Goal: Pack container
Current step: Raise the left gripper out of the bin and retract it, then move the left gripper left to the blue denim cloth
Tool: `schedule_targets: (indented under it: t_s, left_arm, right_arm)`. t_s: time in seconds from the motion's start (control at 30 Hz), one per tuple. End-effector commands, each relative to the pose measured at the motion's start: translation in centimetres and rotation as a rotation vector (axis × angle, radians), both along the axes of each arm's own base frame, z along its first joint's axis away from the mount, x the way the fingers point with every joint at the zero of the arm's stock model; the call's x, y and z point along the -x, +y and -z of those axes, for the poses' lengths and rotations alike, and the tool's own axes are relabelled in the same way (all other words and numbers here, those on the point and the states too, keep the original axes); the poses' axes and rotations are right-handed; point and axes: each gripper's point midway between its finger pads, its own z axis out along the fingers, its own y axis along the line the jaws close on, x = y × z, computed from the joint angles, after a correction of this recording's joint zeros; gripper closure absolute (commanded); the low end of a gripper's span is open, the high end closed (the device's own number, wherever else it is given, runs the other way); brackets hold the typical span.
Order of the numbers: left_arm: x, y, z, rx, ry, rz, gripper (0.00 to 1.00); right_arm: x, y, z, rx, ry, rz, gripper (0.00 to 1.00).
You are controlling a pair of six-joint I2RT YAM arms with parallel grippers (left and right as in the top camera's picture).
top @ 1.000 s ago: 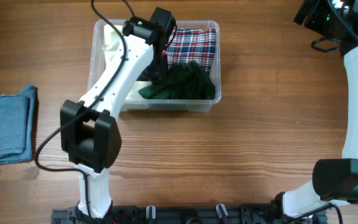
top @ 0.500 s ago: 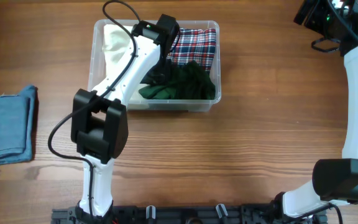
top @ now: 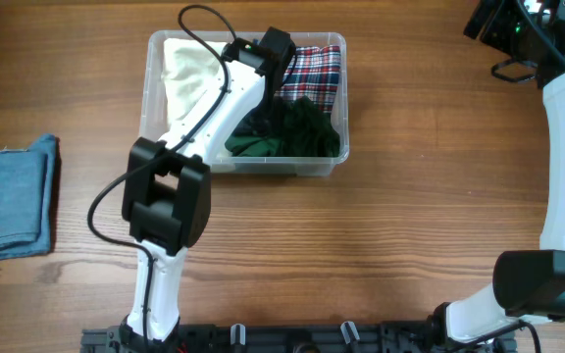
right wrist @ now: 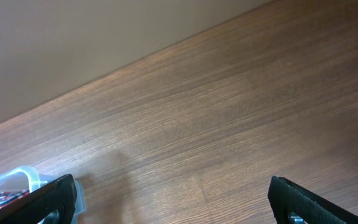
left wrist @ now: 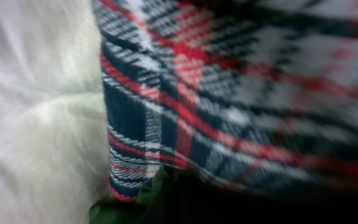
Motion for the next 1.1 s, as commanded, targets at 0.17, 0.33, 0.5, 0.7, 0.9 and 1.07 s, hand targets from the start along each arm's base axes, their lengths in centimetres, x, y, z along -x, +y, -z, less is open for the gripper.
schedule_targets:
  t_s: [0.17, 0.33, 0.5, 0.7, 0.9, 1.07]
  left_arm:
    - [0.6, -1.2, 2.6, 0.032, 0.058, -0.004, 0.96]
    - [0.6, -1.1, 2.2, 0.031, 0.059, -0.005, 0.96]
    - [0.0, -0.9, -1.3, 0.05, 0.02, -0.015, 0.96]
    - [-1.8, -0.3, -8.4, 0.093, -0.139, -0.006, 0.84]
    - [-1.6, 4.5, -14.5, 0.08, -0.244, -0.09, 0.64]
    - [-0.6, 11.1, -18.5, 0.069, -0.298, -0.23, 0.55]
  right_arm:
    - [0.0, -0.2, 0.2, -0.001, 0.003, 0.02, 0.0]
    - [0.0, -0.2, 0.2, 0.0, 0.003, 0.019, 0.0]
    - [0.0, -0.2, 0.2, -0.001, 0.003, 0.02, 0.0]
    - [0.0, -0.2, 0.2, 0.0, 0.003, 0.019, 0.0]
    - [0.0, -0.2, 0.2, -0.001, 0.003, 0.02, 0.0]
    - [0.0, -0.2, 0.2, -0.001, 0.003, 0.02, 0.01]
